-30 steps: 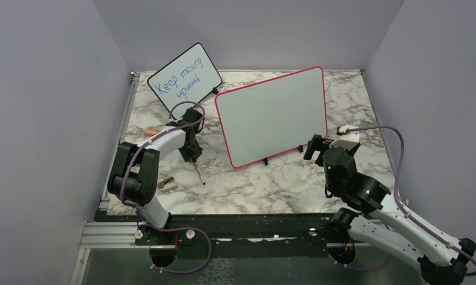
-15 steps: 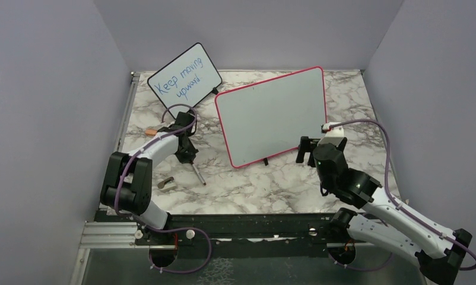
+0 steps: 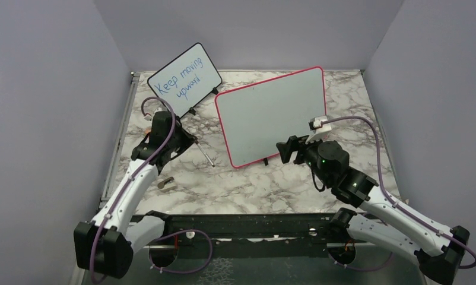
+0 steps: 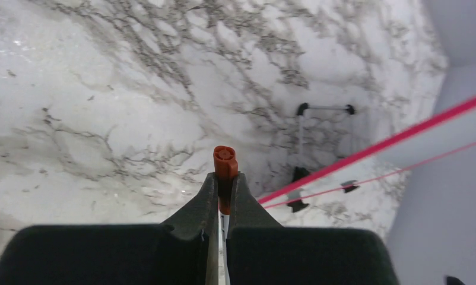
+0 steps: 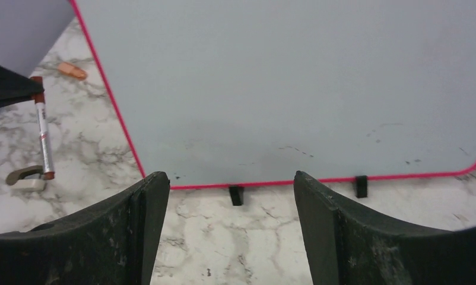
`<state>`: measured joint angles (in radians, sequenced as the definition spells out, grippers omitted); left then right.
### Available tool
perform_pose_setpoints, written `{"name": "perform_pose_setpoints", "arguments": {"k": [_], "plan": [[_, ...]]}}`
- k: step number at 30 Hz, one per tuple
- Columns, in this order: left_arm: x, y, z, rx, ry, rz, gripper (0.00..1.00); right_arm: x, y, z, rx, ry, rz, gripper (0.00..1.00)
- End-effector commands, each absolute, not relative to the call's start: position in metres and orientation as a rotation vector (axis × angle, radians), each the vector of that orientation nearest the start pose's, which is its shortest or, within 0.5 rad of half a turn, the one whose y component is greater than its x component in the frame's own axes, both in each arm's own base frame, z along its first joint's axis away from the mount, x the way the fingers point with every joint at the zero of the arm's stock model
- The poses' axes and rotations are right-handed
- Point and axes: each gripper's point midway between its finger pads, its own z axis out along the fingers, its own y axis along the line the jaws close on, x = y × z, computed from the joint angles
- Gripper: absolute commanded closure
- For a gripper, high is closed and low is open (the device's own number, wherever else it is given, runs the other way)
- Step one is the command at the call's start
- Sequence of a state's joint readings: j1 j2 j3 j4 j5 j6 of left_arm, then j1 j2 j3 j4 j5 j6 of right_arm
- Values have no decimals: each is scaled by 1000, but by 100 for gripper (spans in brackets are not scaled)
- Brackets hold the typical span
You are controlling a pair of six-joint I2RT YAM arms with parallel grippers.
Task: Write a sentence on the whiteboard
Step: Open the whiteboard marker at the center of the board.
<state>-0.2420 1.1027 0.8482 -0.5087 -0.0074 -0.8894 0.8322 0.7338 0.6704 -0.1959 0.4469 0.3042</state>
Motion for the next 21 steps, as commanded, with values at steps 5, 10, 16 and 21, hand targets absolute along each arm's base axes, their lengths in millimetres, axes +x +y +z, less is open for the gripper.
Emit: {"name": "perform_pose_setpoints", "arguments": {"k": [5, 10, 16, 21], "plan": [[296, -129, 248, -776, 1893, -966, 100, 238, 242, 277, -268, 1619, 783, 24], [295, -137, 269, -824, 1745, -1128, 100, 239, 258, 296, -213, 1542, 917, 27], [297, -147, 298, -834, 1617, -1246, 100, 236, 280, 307, -159, 1496, 1095, 28], [296, -162, 312, -847, 1536, -1308, 100, 237, 293, 311, -109, 1484, 1185, 28]]}}
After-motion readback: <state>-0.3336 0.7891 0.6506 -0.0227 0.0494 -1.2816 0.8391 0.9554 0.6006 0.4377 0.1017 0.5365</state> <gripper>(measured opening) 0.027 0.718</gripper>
